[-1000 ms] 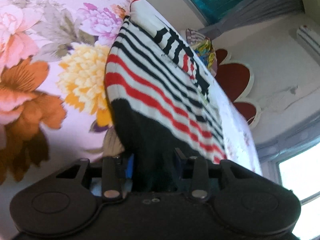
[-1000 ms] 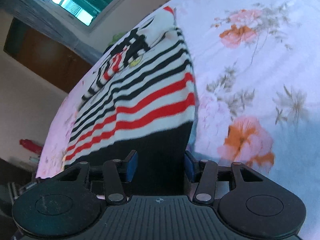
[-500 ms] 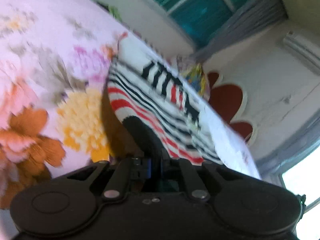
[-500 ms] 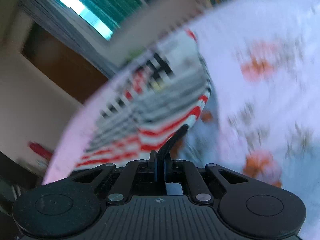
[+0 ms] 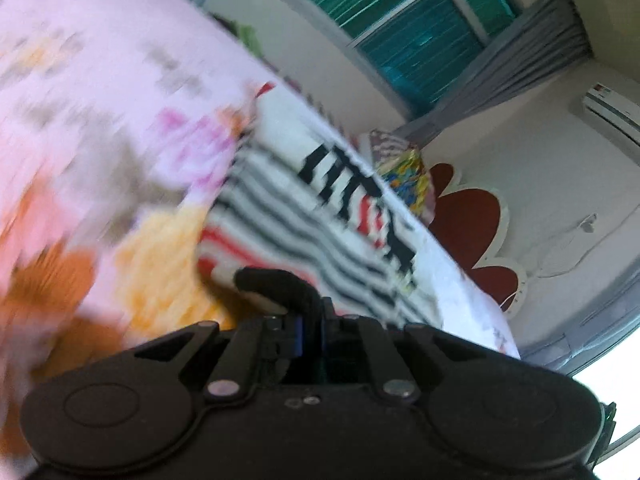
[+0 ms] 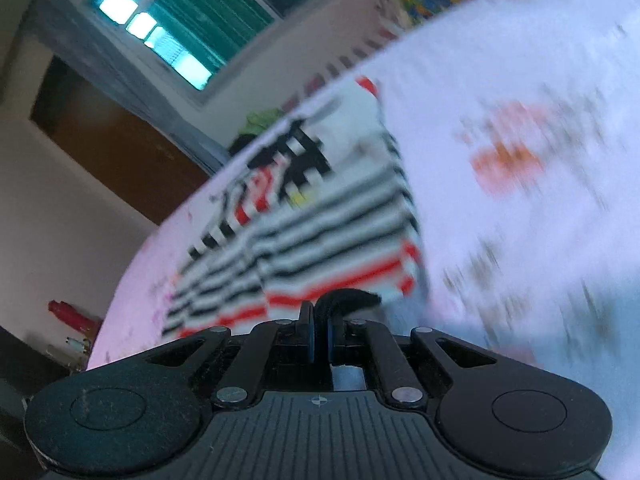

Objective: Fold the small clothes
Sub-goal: 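Grasp the black hem with both grippers and lift it, then fold the hem over toward the collar with both grippers and release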

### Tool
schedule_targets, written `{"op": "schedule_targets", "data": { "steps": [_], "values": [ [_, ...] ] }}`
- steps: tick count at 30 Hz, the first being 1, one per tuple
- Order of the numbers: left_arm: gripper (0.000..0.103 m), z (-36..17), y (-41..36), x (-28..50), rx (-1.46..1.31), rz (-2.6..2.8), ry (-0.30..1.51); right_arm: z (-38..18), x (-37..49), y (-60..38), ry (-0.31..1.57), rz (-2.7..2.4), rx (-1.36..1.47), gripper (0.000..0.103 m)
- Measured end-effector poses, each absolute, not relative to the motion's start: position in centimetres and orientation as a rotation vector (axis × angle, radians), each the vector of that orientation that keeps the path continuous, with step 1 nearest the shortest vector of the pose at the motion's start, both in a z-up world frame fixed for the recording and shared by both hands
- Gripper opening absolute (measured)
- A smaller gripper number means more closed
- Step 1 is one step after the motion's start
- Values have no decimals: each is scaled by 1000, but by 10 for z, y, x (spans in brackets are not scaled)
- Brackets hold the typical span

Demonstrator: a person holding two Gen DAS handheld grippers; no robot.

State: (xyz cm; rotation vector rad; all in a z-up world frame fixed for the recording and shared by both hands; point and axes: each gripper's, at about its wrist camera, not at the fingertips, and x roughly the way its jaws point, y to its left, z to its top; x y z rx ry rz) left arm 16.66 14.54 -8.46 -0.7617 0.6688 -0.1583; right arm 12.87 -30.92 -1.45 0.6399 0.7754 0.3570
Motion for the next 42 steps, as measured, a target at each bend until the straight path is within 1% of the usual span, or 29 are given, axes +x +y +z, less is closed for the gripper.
{"op": "schedule_targets", "data": {
  "steps": [3, 6, 14, 17, 20, 24, 25, 26, 27, 28, 29, 30, 31, 33, 34, 35, 36, 37, 38, 40, 41, 42],
  "values": [
    [6, -63, 135, 208, -682, -159, 659, 4, 167, -302, 738, 367, 614, 5],
    [6, -48, 132, 250, -674, -159, 617, 15, 210, -301, 708, 365, 620, 5],
    [6, -38, 138, 381, -635, -122, 607, 26, 352, -305, 686, 381, 684, 5],
    [6, -51, 138, 432, -591, -101, 675, 14, 408, -306, 718, 396, 711, 5],
    [6, -67, 132, 475, -502, -60, 749, -9, 457, -307, 779, 393, 725, 5],
    [7, -89, 133, 509, -473, -77, 776, -41, 502, -303, 827, 395, 680, 5],
    [14, -90, 133, 512, -466, -76, 765, -46, 507, -304, 814, 411, 679, 5],
    [36, -92, 132, 516, -449, -67, 745, -51, 511, -306, 785, 441, 694, 5],
    [54, -93, 130, 518, -417, -33, 724, -54, 515, -307, 774, 455, 698, 13],
    [80, -90, 128, 518, -387, -7, 691, -55, 517, -309, 762, 441, 690, 24],
    [78, -88, 128, 514, -364, -1, 642, -53, 515, -312, 718, 414, 671, 61],
    [75, -88, 130, 515, -364, -23, 634, -51, 512, -316, 668, 406, 667, 72],
    [71, -88, 132, 517, -368, -24, 640, -50, 511, -323, 640, 421, 695, 72],
    [66, -89, 135, 518, -354, -48, 637, -48, 511, -332, 619, 437, 716, 72],
    [58, -89, 134, 522, -315, -58, 653, -45, 511, -331, 625, 427, 665, 71],
    [54, -90, 132, 526, -275, -61, 679, -43, 512, -328, 636, 429, 605, 71],
    [52, -92, 131, 531, -239, -65, 716, -41, 513, -323, 654, 434, 540, 71],
    [51, -94, 129, 536, -215, -69, 749, -41, 515, -315, 662, 441, 482, 67],
    [51, -96, 128, 541, -193, -69, 784, -42, 518, -307, 676, 450, 429, 66],
    [50, -97, 125, 546, -156, -75, 816, -45, 523, -286, 702, 456, 332, 56],
    [47, -99, 125, 547, -144, -80, 825, -47, 524, -279, 709, 464, 294, 55],
    [46, -99, 123, 549, -121, -81, 838, -50, 523, -268, 720, 466, 248, 50]
  ]
}}
